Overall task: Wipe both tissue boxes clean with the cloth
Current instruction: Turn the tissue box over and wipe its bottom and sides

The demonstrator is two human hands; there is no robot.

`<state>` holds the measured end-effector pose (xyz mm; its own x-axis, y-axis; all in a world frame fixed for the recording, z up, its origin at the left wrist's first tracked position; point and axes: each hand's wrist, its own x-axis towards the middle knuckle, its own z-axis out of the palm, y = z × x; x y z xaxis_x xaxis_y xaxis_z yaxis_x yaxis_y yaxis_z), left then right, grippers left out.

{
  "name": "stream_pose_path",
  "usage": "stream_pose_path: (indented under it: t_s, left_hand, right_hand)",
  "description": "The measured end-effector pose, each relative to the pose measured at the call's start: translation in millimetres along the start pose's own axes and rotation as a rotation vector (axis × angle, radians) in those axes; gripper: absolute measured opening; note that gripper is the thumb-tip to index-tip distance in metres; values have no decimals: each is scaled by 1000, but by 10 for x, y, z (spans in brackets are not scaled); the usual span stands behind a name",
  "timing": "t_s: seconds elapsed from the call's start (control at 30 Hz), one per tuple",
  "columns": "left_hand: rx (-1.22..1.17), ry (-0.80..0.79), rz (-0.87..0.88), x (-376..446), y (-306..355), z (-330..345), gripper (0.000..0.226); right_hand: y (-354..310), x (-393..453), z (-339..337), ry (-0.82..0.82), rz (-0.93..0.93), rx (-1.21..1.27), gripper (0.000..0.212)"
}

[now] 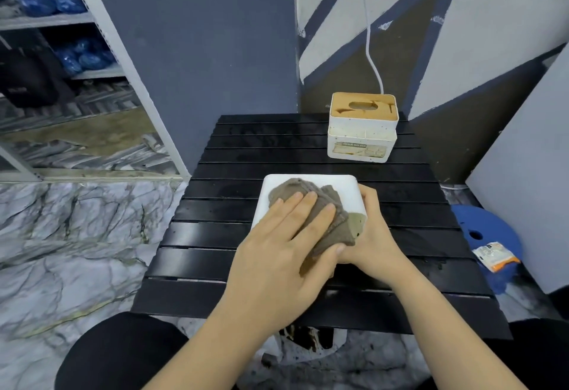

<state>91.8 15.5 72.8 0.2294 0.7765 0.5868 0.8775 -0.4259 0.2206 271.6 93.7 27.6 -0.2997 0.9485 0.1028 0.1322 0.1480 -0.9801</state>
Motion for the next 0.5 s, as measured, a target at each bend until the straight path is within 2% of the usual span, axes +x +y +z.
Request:
stream_pose_path:
  t_s: [0.17, 0.3, 0.4, 0.5]
  left_hand:
    - [57, 40, -140, -41, -138, -202, 53]
    - [64, -149, -330, 142, -127, -267, 77]
    - [-23, -221, -376, 274, -150, -234, 84]
    - [-278, -199, -505, 351, -205, -192, 77]
  right_hand:
    - [12, 23, 25, 33, 25, -34, 117]
    - [-26, -6, 54, 54, 41, -17, 119]
    - [-188, -28, 81, 81, 8, -62, 119]
    - [-523, -6, 76, 91, -71, -323, 119]
